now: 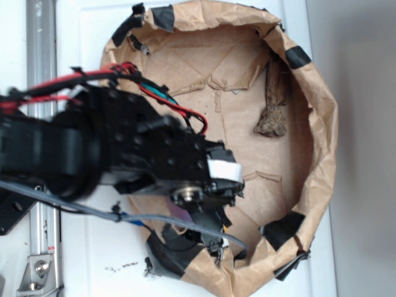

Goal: Grab the yellow duck.

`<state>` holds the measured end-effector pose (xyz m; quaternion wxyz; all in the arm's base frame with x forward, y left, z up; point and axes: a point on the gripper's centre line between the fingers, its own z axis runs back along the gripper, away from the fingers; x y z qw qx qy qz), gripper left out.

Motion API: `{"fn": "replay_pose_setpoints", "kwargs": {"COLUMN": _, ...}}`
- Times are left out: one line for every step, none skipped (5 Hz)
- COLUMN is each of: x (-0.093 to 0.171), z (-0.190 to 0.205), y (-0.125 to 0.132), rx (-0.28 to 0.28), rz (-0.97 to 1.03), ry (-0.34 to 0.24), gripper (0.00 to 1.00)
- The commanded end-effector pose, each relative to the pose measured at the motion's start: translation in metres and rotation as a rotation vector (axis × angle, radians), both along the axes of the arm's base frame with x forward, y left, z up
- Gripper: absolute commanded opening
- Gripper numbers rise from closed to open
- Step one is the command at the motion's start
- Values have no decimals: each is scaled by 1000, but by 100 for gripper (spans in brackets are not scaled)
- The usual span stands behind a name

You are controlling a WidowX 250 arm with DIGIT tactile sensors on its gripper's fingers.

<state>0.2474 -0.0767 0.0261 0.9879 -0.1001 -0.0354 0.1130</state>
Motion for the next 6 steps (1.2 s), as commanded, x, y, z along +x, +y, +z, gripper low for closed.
{"fn": "replay_pose_setpoints", "kwargs": {"x": 21, "z": -9, "y": 18, "rx": 97, "rz": 5, "ry": -24, "gripper": 100}}
{"fn": "replay_pose_setpoints", "kwargs": {"x": 42, "z": -5, "y": 40, "rx": 136, "rz": 52, "ry": -37, "gripper": 100}}
{"fn": "replay_pose_setpoints", "kwargs": {"x": 51, "z": 0, "y": 53, "rx": 151, "rz": 75, "ry": -45, "gripper": 100}}
{"fn": "replay_pose_setpoints", "kwargs": {"x": 50, "z": 6, "y": 57, "rx": 153, "rz": 81, "ry": -51, "gripper": 100}}
{"fn": "replay_pose_setpoints", "kwargs": {"x": 42, "z": 18, "y": 57, "rx": 127, "rz": 106, "ry": -68, "gripper": 100}}
{"fn": "replay_pose_setpoints", "kwargs": {"x": 33, "z": 34, "y": 56, "rx": 49, "rz": 178, "ry": -149, "gripper": 100}}
